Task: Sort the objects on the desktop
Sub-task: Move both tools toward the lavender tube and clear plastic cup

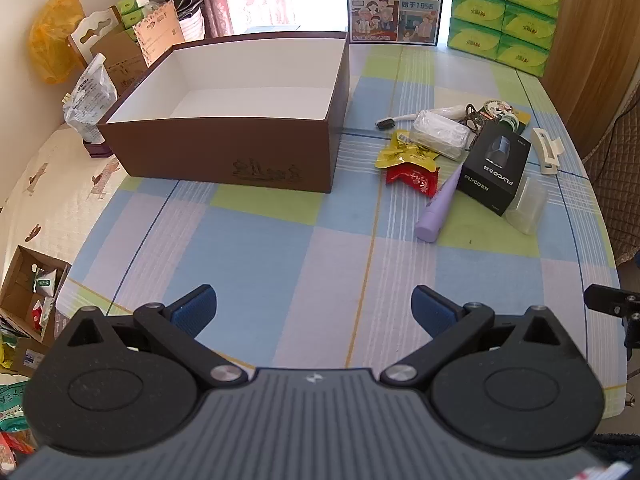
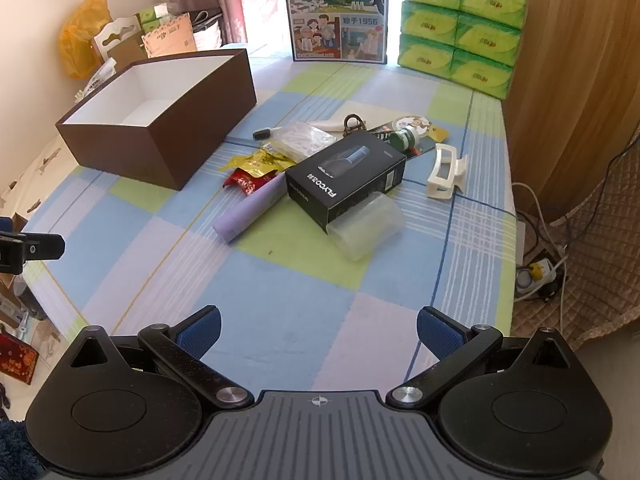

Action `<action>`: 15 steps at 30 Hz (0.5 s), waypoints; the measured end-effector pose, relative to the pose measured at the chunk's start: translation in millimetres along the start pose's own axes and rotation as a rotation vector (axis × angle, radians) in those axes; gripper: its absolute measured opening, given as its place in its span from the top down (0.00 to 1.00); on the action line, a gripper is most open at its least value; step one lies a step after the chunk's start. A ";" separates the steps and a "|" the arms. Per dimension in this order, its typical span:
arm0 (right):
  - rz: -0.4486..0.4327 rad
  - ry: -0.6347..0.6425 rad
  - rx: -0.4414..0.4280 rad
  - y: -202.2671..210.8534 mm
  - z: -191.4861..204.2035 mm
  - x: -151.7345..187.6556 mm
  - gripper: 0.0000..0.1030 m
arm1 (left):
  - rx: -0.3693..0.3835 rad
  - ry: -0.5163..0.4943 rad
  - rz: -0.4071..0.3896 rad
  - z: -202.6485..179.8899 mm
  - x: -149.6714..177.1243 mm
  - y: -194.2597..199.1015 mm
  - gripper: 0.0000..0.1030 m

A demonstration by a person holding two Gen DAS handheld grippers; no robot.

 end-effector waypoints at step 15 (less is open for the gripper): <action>0.009 -0.010 -0.001 -7.8 -8.8 -9.9 0.02 | 0.013 -0.014 0.008 -9.6 -12.2 -10.1 0.01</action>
Point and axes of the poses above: each gripper's, at about its wrist camera, not at the fingertips, and y roughly against the way its jaws point, z to its left, x to its underside, the point moved 2 cm from there along -y, roughly the way its jaws point, and after that the axes turned 15 degrees about -x, right-handed, at the moved point
